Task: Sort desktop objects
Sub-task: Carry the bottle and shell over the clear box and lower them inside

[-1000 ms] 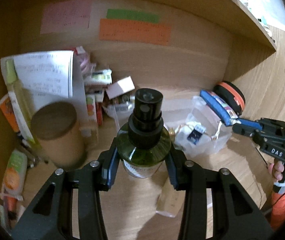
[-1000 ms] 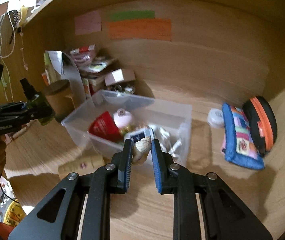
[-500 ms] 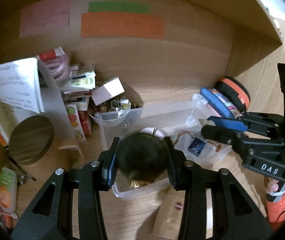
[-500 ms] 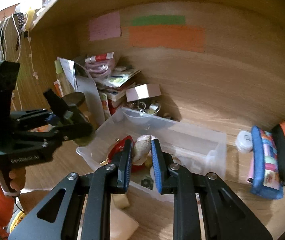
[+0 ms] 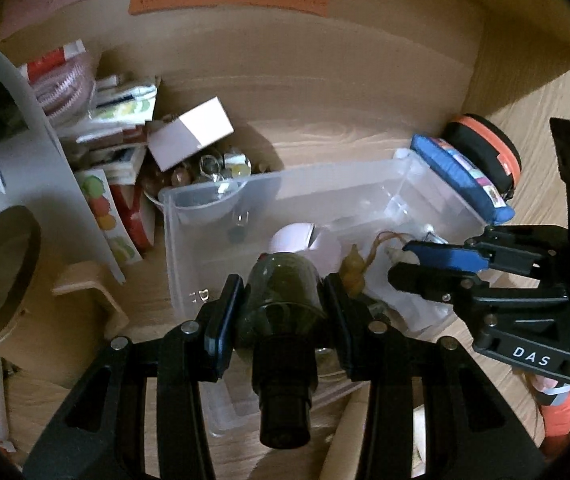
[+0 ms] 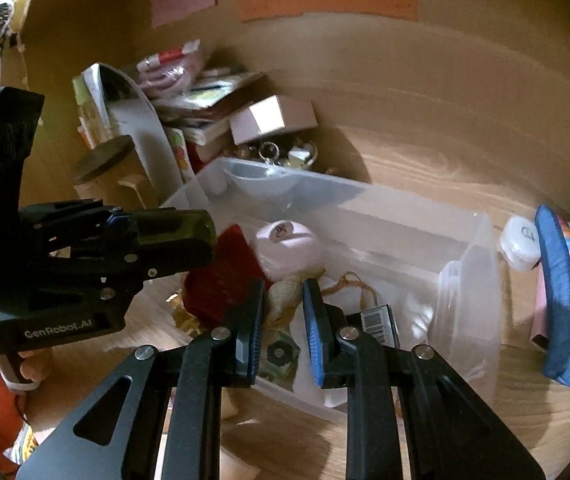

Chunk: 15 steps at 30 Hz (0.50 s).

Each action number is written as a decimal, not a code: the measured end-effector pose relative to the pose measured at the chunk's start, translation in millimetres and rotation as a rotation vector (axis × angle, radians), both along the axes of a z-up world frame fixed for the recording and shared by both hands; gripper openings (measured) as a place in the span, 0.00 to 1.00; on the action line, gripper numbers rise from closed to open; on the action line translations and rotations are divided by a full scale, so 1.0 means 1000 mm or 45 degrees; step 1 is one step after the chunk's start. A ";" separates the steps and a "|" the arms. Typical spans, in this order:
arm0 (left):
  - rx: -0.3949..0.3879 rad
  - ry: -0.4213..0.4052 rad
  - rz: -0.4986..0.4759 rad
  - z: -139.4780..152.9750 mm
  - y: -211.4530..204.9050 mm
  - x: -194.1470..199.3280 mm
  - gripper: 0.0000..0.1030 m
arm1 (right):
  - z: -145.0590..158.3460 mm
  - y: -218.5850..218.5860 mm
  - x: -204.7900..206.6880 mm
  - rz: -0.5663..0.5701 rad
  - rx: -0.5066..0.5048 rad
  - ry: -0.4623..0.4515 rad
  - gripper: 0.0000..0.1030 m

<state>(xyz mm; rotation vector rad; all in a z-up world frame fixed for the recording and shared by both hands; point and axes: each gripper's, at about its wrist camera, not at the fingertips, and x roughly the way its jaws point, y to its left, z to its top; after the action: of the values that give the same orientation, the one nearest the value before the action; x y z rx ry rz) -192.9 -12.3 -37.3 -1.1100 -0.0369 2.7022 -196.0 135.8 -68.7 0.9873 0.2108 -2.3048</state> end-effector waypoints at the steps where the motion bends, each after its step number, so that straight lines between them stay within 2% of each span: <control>1: 0.003 -0.014 -0.007 -0.002 0.001 -0.001 0.40 | -0.001 0.000 0.000 -0.005 0.003 0.002 0.17; 10: -0.068 -0.015 -0.003 -0.008 0.010 -0.001 0.40 | -0.006 -0.004 -0.003 -0.026 0.037 0.010 0.17; 15: -0.143 0.016 0.002 -0.009 0.016 0.003 0.46 | -0.006 -0.008 -0.001 -0.025 0.067 0.042 0.17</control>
<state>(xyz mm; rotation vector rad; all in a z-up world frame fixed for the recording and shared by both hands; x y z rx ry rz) -189.7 4.0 -46.5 -1.1237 0.1175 2.7417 -197.5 127.7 -74.8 0.9823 0.2773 -2.3455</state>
